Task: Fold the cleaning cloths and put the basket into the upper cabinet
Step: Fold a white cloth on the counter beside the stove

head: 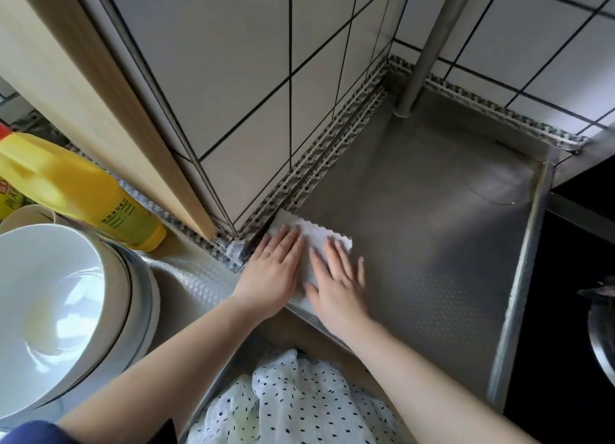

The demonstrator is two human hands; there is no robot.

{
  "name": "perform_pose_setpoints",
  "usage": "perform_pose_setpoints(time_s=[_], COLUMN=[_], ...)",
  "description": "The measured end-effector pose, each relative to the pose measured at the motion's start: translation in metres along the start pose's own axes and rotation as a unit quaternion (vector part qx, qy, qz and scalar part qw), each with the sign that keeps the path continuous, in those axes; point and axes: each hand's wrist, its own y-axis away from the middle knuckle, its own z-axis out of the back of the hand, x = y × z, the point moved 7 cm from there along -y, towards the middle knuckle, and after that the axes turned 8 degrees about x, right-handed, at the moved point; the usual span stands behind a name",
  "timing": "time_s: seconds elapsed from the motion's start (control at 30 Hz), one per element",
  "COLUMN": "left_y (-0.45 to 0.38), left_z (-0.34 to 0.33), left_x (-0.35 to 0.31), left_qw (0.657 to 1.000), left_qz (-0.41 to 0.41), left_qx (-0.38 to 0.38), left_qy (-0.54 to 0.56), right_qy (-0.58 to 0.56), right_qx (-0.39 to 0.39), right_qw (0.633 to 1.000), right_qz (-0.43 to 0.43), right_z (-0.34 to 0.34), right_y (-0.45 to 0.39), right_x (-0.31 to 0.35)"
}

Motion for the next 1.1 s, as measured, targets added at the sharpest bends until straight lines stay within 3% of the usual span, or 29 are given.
perform_pose_setpoints(time_s=[0.2, 0.27, 0.33, 0.4, 0.5, 0.57, 0.73, 0.87, 1.03, 1.1], left_y=[-0.005, -0.003, 0.002, 0.012, 0.023, 0.025, 0.021, 0.029, 0.037, 0.035], left_z=[-0.009, -0.007, -0.002, 0.003, 0.001, 0.001, 0.008, 0.018, 0.029, 0.031], left_x=[0.008, 0.009, 0.013, 0.019, 0.028, 0.031, 0.034, 0.027, -0.002, -0.028], left_qw=[0.998, 0.997, 0.994, 0.987, 0.971, 0.964, 0.940, 0.888, 0.782, 0.743], left_qz=[0.015, 0.019, 0.029, 0.054, 0.092, 0.102, 0.117, 0.143, 0.140, 0.120], left_qx=[0.026, 0.015, 0.002, -0.033, -0.043, -0.035, -0.019, -0.024, -0.002, 0.047], left_qy=[0.054, 0.071, 0.104, 0.145, 0.217, 0.242, 0.320, 0.437, 0.607, 0.657], right_qy=[0.029, -0.036, -0.167, -0.334, -0.587, -0.656, -0.741, -0.765, -0.802, -0.815], right_qx=[0.061, 0.057, 0.004, -0.041, 0.016, 0.042, 0.057, 0.065, 0.065, 0.043], right_qw=[0.998, 0.997, 0.986, 0.937, 0.791, 0.725, 0.616, 0.588, 0.560, 0.543], right_qz=[0.017, 0.020, -0.017, -0.096, -0.173, -0.203, -0.261, -0.254, -0.198, -0.196], right_z=[-0.011, -0.003, 0.010, 0.016, 0.001, -0.010, -0.019, -0.006, 0.013, 0.014], right_y=[-0.004, -0.002, 0.005, 0.017, 0.028, 0.027, 0.021, 0.027, 0.062, 0.089], right_x=[-0.015, -0.013, -0.020, -0.036, -0.039, -0.038, -0.033, -0.036, -0.055, -0.076])
